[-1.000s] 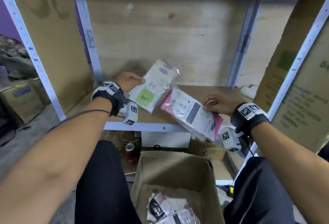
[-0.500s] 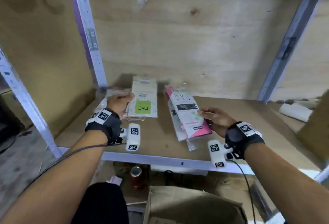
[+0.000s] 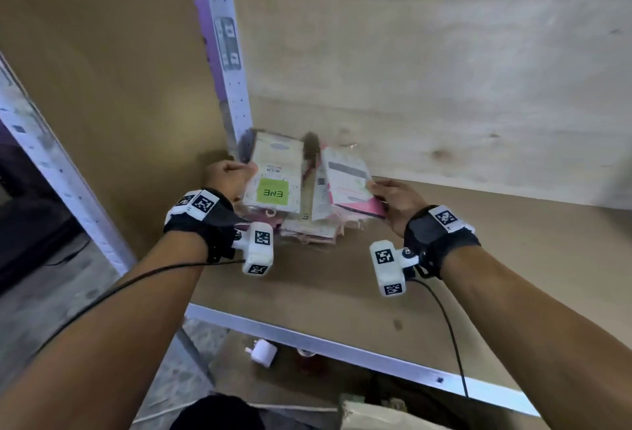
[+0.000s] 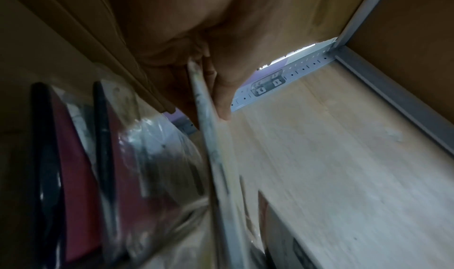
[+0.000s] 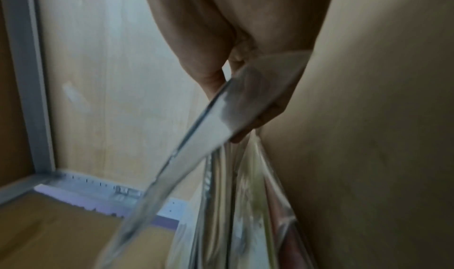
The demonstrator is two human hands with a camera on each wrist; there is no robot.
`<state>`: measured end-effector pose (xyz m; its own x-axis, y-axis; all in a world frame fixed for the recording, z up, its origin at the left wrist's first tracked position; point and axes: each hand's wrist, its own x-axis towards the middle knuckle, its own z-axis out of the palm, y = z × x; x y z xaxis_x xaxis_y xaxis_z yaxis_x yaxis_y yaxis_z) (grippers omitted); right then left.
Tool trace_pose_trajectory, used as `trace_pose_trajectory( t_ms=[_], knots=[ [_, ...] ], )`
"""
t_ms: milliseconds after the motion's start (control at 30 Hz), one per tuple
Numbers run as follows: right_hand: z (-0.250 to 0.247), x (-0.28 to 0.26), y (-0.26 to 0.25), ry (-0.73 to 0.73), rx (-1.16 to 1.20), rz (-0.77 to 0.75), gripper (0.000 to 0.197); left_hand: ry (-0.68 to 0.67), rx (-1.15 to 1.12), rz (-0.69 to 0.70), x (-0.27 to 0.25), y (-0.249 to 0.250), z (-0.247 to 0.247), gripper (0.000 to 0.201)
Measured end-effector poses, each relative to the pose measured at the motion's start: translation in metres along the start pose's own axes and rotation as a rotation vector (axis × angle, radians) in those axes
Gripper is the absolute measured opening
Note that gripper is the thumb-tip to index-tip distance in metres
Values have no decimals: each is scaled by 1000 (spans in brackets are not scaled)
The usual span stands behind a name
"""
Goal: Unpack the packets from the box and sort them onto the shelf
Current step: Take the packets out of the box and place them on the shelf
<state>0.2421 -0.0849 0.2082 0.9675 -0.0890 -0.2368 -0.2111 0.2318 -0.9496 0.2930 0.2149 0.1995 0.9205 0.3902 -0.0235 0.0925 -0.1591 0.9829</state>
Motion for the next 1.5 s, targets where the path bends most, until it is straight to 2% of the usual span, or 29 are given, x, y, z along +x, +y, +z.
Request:
trace_pose_trajectory(
  t_ms=[167, 300, 400, 467, 567, 633, 700, 800, 867, 967, 1067, 1200, 1367, 1500],
  knots=[
    [26, 25, 20, 56, -168, -18, 21, 42, 66, -55, 14, -10, -7, 19],
    [37, 31, 30, 71, -425, -89, 34, 80, 367, 3, 17, -12, -13, 21],
    [39, 24, 31, 52, -638, -156, 29, 19, 486, 45, 10, -6, -15, 24],
    [37, 13, 28, 28, -790, -213, 26, -52, 556, 63, -1, 3, -19, 31],
    [27, -8, 21, -15, -954, -292, 39, -104, 685, 68, -27, 20, -25, 47],
    [17, -27, 15, -45, -1031, -302, 45, -81, 757, 129, -49, 33, -28, 46],
    [5, -51, 12, -122, -1104, -252, 43, -56, 803, 199, -76, 43, -31, 42],
    [-13, -93, 12, -262, -1093, -168, 30, -108, 782, 241, -119, 51, -34, 49],
    [-24, -122, 13, -294, -1044, -159, 26, -128, 742, 285, -151, 53, -31, 54],
    [-40, -170, 14, -299, -1032, -162, 25, -173, 597, 376, -205, 53, -23, 36],
    [-59, -217, 18, -305, -1051, -189, 24, -360, 544, 431, -263, 44, -14, 20],
    [-90, -273, 28, -336, -1144, -152, 18, -605, 462, 320, -328, 12, -1, 13],
    [-129, -314, 63, -328, -1235, -86, 16, -716, 468, 278, -375, -32, 16, 19],
    [-155, -320, 99, -344, -1287, -4, 9, -767, 468, 208, -393, -66, 33, 24]
  ],
)
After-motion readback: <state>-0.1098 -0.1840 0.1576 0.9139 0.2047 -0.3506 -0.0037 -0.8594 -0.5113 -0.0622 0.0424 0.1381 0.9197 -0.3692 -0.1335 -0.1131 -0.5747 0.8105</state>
